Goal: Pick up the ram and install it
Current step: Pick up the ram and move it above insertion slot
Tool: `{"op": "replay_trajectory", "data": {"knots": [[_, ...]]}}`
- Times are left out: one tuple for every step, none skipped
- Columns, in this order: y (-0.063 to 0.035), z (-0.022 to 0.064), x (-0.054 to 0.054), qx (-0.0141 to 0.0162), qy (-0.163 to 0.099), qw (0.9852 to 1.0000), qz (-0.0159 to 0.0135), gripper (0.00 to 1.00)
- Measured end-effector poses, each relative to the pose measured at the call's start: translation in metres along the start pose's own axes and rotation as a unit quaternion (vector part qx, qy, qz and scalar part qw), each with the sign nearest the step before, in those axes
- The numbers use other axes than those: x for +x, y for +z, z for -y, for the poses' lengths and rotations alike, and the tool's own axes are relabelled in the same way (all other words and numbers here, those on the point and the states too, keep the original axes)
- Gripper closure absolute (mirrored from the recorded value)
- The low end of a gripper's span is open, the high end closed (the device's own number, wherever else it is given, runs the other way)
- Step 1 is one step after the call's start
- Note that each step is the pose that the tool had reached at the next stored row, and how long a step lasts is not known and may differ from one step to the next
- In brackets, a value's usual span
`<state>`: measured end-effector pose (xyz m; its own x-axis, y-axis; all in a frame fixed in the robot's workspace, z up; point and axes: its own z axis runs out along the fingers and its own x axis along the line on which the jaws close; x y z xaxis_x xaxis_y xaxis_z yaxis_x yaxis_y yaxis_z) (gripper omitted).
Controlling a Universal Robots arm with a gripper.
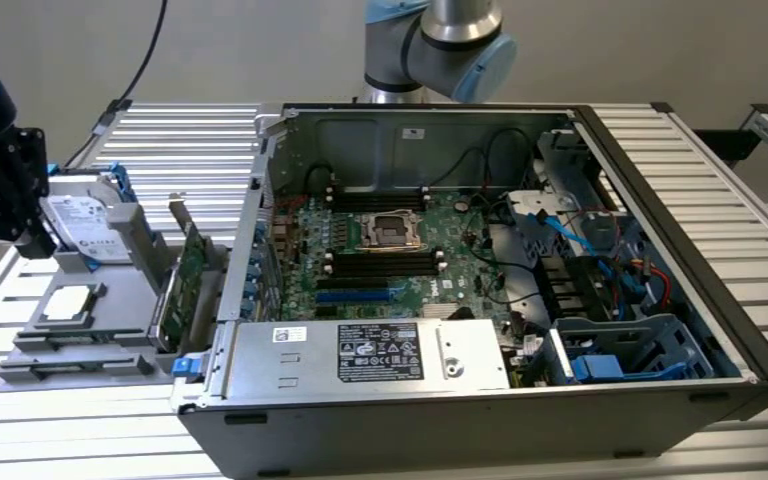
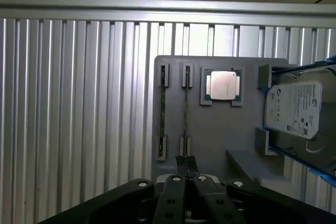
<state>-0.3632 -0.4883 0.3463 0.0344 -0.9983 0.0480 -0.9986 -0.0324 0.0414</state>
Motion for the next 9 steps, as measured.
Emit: {"op": "replay_trajectory", "data": {"knots": [[0.0,0.0,0.0,0.0,0.0,1.0,0.0,0.84],[0.0,0.0,0.0,0.0,0.0,1.0,0.0,0.77],[0.0,0.0,0.0,0.0,0.0,1.0,0.0,0.77],[0.0,-0.0001,0.0001,0.0,0.0,1.0,0.0,0.7],[0.0006,-0.0013,0.0004,0.0,0.0,1.0,-0.0001,0.7],[0.0017,-0.0024,0.0019,0.0,0.0,1.0,-0.0001,0.7],[0.0031,-0.0028,0.0043,-0.0001,0.0,1.0,0.0,0.7],[0.005,-0.0034,0.0065,-0.0003,-0.001,1.0,0.0001,0.7],[0.0069,-0.0041,0.0086,-0.0006,-0.001,1.0,0.0002,0.7]]}}
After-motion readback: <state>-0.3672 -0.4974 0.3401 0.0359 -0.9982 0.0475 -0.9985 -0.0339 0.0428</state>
